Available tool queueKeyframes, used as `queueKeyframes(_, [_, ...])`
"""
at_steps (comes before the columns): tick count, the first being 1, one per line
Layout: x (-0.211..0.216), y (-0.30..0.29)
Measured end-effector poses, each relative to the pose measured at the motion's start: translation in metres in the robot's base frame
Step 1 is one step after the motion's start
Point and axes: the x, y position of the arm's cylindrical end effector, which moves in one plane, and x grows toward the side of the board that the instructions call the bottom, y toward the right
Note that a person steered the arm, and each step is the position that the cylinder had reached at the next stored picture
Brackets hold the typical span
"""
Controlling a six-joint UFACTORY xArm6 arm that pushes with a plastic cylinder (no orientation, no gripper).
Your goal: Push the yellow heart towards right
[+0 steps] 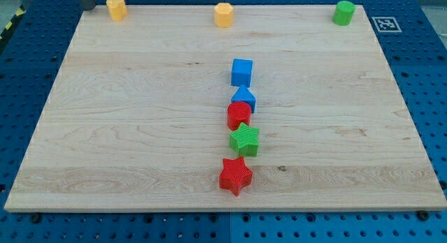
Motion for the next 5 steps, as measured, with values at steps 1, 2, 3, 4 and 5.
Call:
queueKeyframes(1, [0.001,0.02])
queueKeyframes(2, [0.001,0.064])
queueKeyframes(3, [0.003,0.07])
queueKeyframes(4, [0.011,0.077])
queueKeyframes(5, [0.025,0.095])
